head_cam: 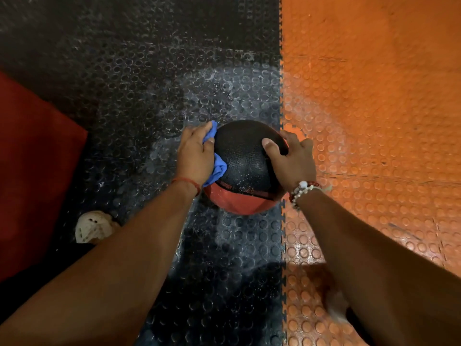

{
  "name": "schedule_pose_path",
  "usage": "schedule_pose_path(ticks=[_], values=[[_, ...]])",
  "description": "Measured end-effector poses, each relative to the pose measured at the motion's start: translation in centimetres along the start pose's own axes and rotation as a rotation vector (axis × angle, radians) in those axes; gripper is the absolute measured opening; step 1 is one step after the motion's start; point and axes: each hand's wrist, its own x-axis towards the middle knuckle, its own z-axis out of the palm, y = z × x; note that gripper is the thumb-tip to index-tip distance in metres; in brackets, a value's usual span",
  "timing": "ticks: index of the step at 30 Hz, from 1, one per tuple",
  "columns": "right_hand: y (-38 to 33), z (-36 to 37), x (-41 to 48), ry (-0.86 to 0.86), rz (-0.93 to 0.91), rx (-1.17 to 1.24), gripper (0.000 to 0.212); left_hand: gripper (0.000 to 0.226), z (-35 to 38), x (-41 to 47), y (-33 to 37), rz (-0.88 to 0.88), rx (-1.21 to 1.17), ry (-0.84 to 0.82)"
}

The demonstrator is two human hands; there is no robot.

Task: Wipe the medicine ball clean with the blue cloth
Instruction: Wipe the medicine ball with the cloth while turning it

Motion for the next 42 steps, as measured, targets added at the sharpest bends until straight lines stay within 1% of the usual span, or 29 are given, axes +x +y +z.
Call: schedule_pose_path(ticks=[2, 4, 6, 8, 10, 12, 13, 14, 15, 17, 19, 20, 21, 22, 24, 26, 28, 29, 30, 32, 34, 36, 38, 39, 40, 42], values=[[0.6, 0.1, 0.7, -0.047, -0.169, -0.029, 0.058, 0.040, -0.2, -0.6, -0.2, 0.082, 0.017, 0.019], [0.8, 0.6, 0.6, -0.102, -0.290, 0.030, 0.063, 0.042, -0.2, -1.3, -0.3, 0.154, 0.023, 0.041], [0.7, 0.9, 0.5, -0.136, -0.290, 0.106, 0.069, 0.044, 0.3, -2.8, 0.1, 0.215, 0.006, 0.110], [0.2, 1.1, 0.3, -0.117, -0.265, 0.129, 0.067, 0.043, 1.7, -5.5, 0.7, 0.234, -0.020, 0.182], [-0.4, 1.6, 0.0, -0.079, -0.236, 0.140, 0.063, 0.041, 3.3, -8.7, 1.2, 0.292, -0.015, 0.171], [-0.9, 2.1, -0.6, -0.025, -0.177, 0.166, 0.063, 0.041, 4.3, -10.5, 0.6, 0.416, 0.077, 0.129], [-1.0, 2.2, -0.9, -0.004, -0.141, 0.180, 0.063, 0.042, 4.4, -10.4, 0.0, 0.443, 0.117, 0.122], [-0.9, 2.3, -1.3, 0.012, -0.104, 0.192, 0.062, 0.044, 4.2, -9.6, -0.6, 0.416, 0.118, 0.127], [-0.9, 2.4, -1.7, 0.023, -0.068, 0.203, 0.061, 0.046, 3.7, -8.6, -0.8, 0.337, 0.074, 0.140], [-0.7, 2.6, -2.4, 0.051, 0.005, 0.242, 0.060, 0.047, 2.2, -5.9, -0.4, 0.126, -0.063, 0.191], [-0.9, 2.8, -3.1, 0.116, 0.078, 0.261, 0.062, 0.046, 1.2, -3.2, -0.1, -0.044, -0.120, 0.217], [-1.0, 2.7, -3.2, 0.154, 0.093, 0.241, 0.063, 0.046, 1.1, -2.4, 0.1, -0.063, -0.102, 0.213], [-1.1, 2.5, -3.2, 0.177, 0.077, 0.212, 0.063, 0.045, 1.0, -2.1, 0.4, -0.013, -0.058, 0.207], [-1.1, 2.3, -2.9, 0.167, 0.027, 0.191, 0.061, 0.045, 1.0, -2.3, 0.7, 0.084, -0.019, 0.194], [-1.0, 2.0, -1.9, 0.047, -0.113, 0.169, 0.060, 0.045, 1.5, -3.5, 0.7, 0.283, 0.030, 0.122], [-0.9, 1.9, -1.0, -0.061, -0.157, 0.209, 0.060, 0.042, 2.1, -4.7, -0.1, 0.440, 0.108, 0.089], [-0.6, 1.9, -0.8, -0.046, -0.156, 0.244, 0.056, 0.039, 2.3, -5.6, -0.9, 0.591, 0.164, 0.064], [-0.4, 2.0, -1.1, -0.028, -0.157, 0.230, 0.055, 0.039, 2.3, -5.8, -1.2, 0.639, 0.177, 0.055], [-0.2, 2.1, -1.3, -0.015, -0.156, 0.215, 0.053, 0.038, 2.3, -5.8, -1.5, 0.650, 0.182, 0.056], [-0.1, 2.4, -1.8, 0.019, -0.150, 0.209, 0.052, 0.036, 2.4, -5.3, -1.7, 0.583, 0.154, 0.096], [-0.5, 2.7, -1.9, 0.066, -0.120, 0.204, 0.054, 0.035, 2.5, -4.3, -1.2, 0.457, 0.079, 0.127], [-0.9, 3.0, -1.9, 0.099, -0.088, 0.193, 0.059, 0.034, 2.2, -2.7, -0.7, 0.238, -0.027, 0.167], [-0.7, 3.2, -2.1, 0.119, -0.077, 0.195, 0.061, 0.033, 1.7, -1.1, -0.9, -0.046, -0.104, 0.228], [-0.4, 3.3, -2.3, 0.135, -0.079, 0.198, 0.062, 0.032, 1.5, -0.8, -1.1, -0.106, -0.087, 0.236], [-0.2, 3.4, -2.5, 0.150, -0.083, 0.202, 0.062, 0.033, 1.4, -1.0, -1.0, -0.074, -0.052, 0.231], [0.1, 3.2, -2.5, 0.159, -0.083, 0.219, 0.064, 0.036, 1.7, -2.7, -0.1, 0.133, 0.004, 0.184]])
